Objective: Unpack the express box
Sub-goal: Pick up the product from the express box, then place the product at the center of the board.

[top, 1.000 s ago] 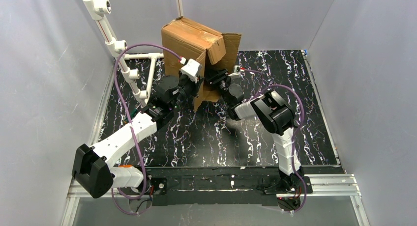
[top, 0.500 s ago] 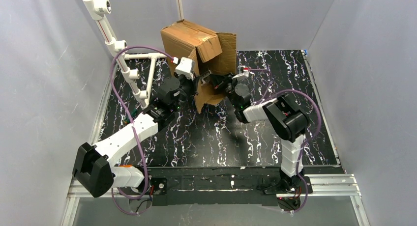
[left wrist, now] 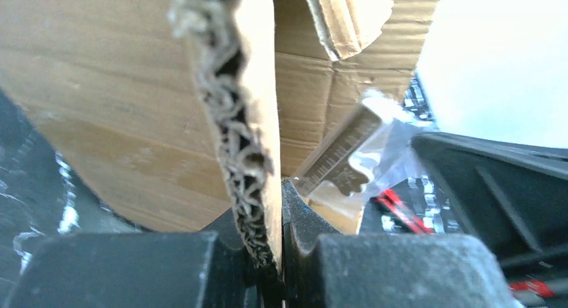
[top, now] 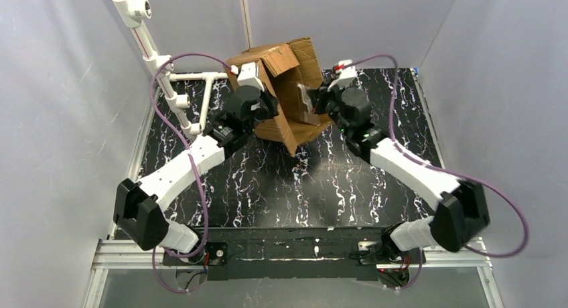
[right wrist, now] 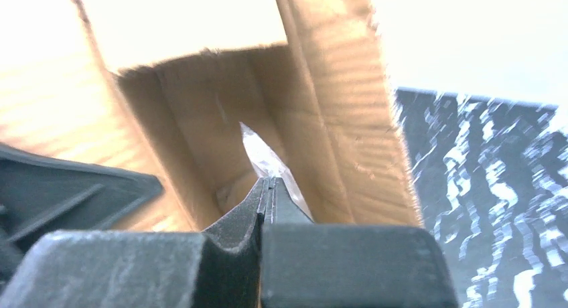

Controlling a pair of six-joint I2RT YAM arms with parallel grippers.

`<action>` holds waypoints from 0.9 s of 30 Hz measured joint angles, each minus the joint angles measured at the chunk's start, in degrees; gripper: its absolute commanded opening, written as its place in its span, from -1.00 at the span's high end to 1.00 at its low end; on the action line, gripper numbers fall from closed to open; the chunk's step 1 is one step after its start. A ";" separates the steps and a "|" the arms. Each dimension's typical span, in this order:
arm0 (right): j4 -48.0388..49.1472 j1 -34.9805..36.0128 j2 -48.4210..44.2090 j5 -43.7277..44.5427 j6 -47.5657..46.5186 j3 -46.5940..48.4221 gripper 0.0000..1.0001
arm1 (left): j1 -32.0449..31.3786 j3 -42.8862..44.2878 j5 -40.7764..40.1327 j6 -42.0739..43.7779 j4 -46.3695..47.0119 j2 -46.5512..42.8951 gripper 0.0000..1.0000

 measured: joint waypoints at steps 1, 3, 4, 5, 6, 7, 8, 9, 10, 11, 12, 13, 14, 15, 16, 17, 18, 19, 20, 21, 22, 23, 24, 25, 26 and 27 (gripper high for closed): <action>-4.52 0.11 -2.32 0.48 -1.70 2.51 0.97 | 0.07 2.21 0.39 -2.08 -2.32 0.24 1.00; -11.78 0.15 -6.03 1.57 -4.48 8.28 0.97 | 0.50 8.52 2.27 -7.65 -9.38 1.20 1.00; -15.23 0.15 -7.72 2.36 -5.73 11.54 0.97 | 0.74 10.99 3.32 -9.97 -11.87 1.51 1.00; -17.75 0.15 -9.01 3.15 -6.64 14.16 0.97 | 1.09 13.33 4.44 -12.44 -14.29 1.68 1.00; -21.24 0.15 -10.27 5.01 -7.45 17.66 0.97 | 1.68 15.34 5.66 -15.19 -16.74 1.68 1.00; -24.26 0.15 -11.08 7.06 -7.93 20.72 0.97 | 2.43 16.46 6.84 -17.97 -18.43 1.44 1.00; -26.77 0.15 -11.41 8.98 -8.15 23.28 0.97 | 3.21 16.70 7.87 -20.37 -19.28 1.03 1.00; -30.25 0.17 -11.37 11.85 -8.46 26.69 0.97 | 4.26 16.13 9.18 -23.06 -19.78 0.39 1.00; -33.90 0.17 -10.78 15.13 -8.90 30.45 0.97 | 5.95 13.99 11.19 -26.53 -19.37 -0.83 1.00; -35.87 0.17 -10.29 17.35 -9.31 32.70 0.97 | 7.13 12.07 12.61 -28.63 -18.99 -1.73 1.00; -37.94 0.17 -9.70 20.20 -9.86 34.95 0.97 | 8.61 9.42 14.38 -30.86 -18.53 -2.78 1.00; -39.56 0.17 -9.07 22.51 -10.49 36.44 0.97 | 9.81 7.04 15.96 -32.59 -18.10 -3.39 1.00; -41.44 0.17 -8.17 24.90 -11.17 37.77 0.97 | 10.97 5.03 17.81 -34.05 -17.62 -3.61 1.00; -43.17 0.04 -7.15 26.82 -11.72 38.93 0.97 | 11.80 3.56 19.12 -35.19 -17.05 -3.58 1.00; -44.98 -0.04 -5.60 28.76 -12.48 40.19 0.97 | 12.74 1.77 20.61 -36.39 -15.10 -3.58 1.00; -46.10 -0.15 -4.22 29.97 -12.92 40.98 0.97 | 13.53 0.37 22.10 -37.55 -13.44 -3.69 1.00; -46.82 -0.46 -2.58 30.93 -13.33 41.22 0.97 | 13.97 -1.14 23.43 -38.23 -11.80 -3.96 1.00; -47.60 -0.96 -0.83 31.52 -13.73 41.11 0.97 | 14.19 -2.58 24.26 -38.51 -10.64 -4.35 0.92; -47.74 -1.46 0.52 31.61 -13.88 40.52 0.97 | 14.25 -3.93 24.85 -38.69 -9.79 -4.92 0.83; -47.69 -2.19 2.10 31.17 -13.88 39.30 0.97 | 14.32 -4.96 25.31 -38.66 -9.35 -5.66 0.69; -47.65 -3.23 3.58 30.23 -13.81 37.64 0.97 | 14.32 -5.62 25.57 -38.49 -9.25 -6.25 0.50; -47.65 -3.93 5.07 28.83 -13.55 35.91 0.97 | 14.32 -6.40 25.83 -38.29 -9.05 -7.13 0.41; -47.71 -5.92 6.88 26.95 -12.92 34.25 0.97 | 14.34 -7.10 25.97 -38.05 -9.11 -8.00 0.30; -47.93 -7.17 8.52 25.57 -12.41 33.35 0.97 | 14.32 -7.82 26.01 -37.81 -9.18 -8.79 0.20; -48.09 -8.68 10.78 23.69 -11.82 32.72 0.97 | 14.32 -8.37 26.05 -37.48 -9.49 -9.44 0.07; -48.15 -10.05 13.27 21.86 -11.15 32.30 0.97 | 14.32 -8.61 26.05 -37.07 -9.97 -9.84 -0.12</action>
